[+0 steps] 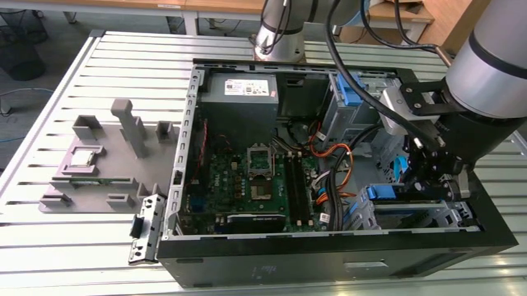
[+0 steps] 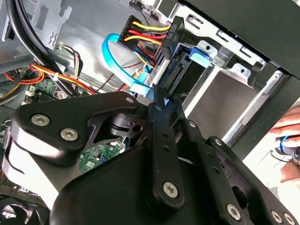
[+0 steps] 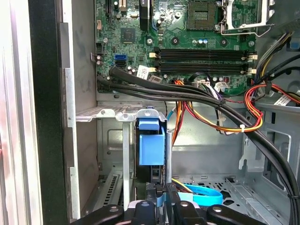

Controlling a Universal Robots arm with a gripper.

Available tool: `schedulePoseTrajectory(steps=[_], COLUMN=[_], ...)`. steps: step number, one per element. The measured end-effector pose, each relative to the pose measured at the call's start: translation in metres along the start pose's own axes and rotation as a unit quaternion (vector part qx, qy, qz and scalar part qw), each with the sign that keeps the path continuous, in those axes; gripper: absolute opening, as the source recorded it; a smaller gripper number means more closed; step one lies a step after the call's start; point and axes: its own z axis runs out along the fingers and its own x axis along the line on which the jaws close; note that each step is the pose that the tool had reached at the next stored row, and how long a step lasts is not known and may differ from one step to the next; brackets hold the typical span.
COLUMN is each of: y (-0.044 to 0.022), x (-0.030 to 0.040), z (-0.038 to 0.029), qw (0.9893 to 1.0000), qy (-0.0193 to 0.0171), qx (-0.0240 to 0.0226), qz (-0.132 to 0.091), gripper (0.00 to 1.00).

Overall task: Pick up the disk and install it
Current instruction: 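Insert the first disk wire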

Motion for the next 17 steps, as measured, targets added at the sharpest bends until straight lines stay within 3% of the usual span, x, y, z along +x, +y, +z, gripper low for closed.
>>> schedulePoseTrajectory(steps=[3,11,17], y=[-0.0004,-0.0025,-0.0026], x=[-0.0001,-0.0006,-0.0007], z=[-0.0033,-0.0194,-0.0203], qw=[1.0000,1.0000,1.0000], qy=[-0.0001,-0.0001,-0.0005], qx=[0.0000,-0.0001,-0.0002], qz=[0.000,0.000,0.000], gripper=[0.24,0.24,0.24])
